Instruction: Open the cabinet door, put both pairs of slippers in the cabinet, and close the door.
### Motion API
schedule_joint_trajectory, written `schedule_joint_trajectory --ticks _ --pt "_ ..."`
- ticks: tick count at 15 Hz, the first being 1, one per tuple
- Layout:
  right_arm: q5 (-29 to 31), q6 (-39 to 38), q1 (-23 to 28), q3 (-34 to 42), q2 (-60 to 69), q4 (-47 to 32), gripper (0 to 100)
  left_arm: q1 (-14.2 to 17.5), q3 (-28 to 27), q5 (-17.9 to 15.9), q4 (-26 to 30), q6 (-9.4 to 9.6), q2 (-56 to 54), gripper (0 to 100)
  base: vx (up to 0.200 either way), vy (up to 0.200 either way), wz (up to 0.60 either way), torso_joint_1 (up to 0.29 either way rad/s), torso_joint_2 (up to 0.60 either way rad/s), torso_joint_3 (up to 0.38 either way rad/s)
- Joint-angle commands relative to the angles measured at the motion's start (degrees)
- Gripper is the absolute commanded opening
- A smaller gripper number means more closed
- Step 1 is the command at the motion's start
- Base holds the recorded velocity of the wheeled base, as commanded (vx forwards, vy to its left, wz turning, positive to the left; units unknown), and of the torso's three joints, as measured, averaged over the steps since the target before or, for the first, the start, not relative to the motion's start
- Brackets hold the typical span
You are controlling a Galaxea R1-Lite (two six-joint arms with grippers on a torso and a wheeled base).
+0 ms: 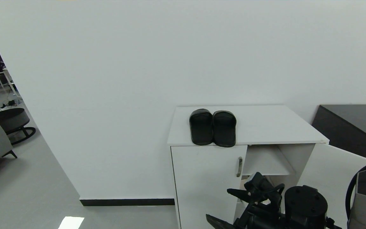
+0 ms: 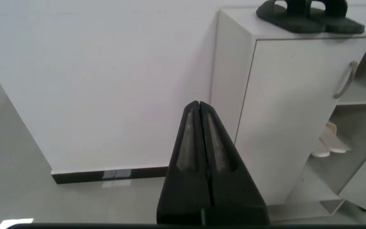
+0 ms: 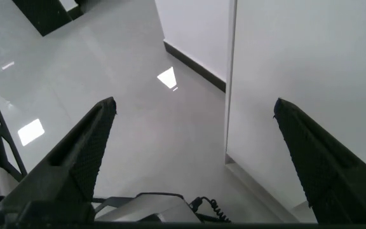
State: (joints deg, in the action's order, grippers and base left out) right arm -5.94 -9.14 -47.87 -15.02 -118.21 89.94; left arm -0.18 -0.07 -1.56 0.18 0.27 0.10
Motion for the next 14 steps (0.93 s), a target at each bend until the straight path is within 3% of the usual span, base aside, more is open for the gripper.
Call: schedule_joint_trajectory --ticks 1,6,10,11,12,14 --pt "0.0 -0.1 0.0 0.0 0.2 0.1 100 0.0 0.1 0.0 0.0 0.0 0.0 0 0.0 0.0 0.0 0.276 -0.59 -0.315" --pt "0.1 1.1 -2.0 1.4 0.9 0.1 100 0.0 0.0 0.0 0.0 0.0 0.0 0 0.0 0.0 0.0 0.253 -0.53 -0.279" --pt "2.4 4.6 -3.0 0.0 4.9 0.1 100 0.0 0.1 0.1 0.0 -0.09 0.0 0 0.0 0.0 0.0 0.134 -0.27 -0.134" --pt "10.0 4.0 -2.0 -8.0 7.5 -9.3 100 0.0 0.1 0.1 0.0 0.0 0.0 0 0.0 0.0 0.0 0.0 0.0 0.0" --pt "19.8 2.7 -2.1 -16.4 10.6 -25.5 100 0.1 0.0 0.1 0.0 0.0 0.0 0 0.0 0.0 0.0 0.0 0.0 0.0" --pt "32.3 -8.3 -5.2 -33.6 14.0 -54.2 100 0.0 0.1 0.1 0.0 0.0 0.0 0 0.0 0.0 0.0 0.0 0.0 0.0"
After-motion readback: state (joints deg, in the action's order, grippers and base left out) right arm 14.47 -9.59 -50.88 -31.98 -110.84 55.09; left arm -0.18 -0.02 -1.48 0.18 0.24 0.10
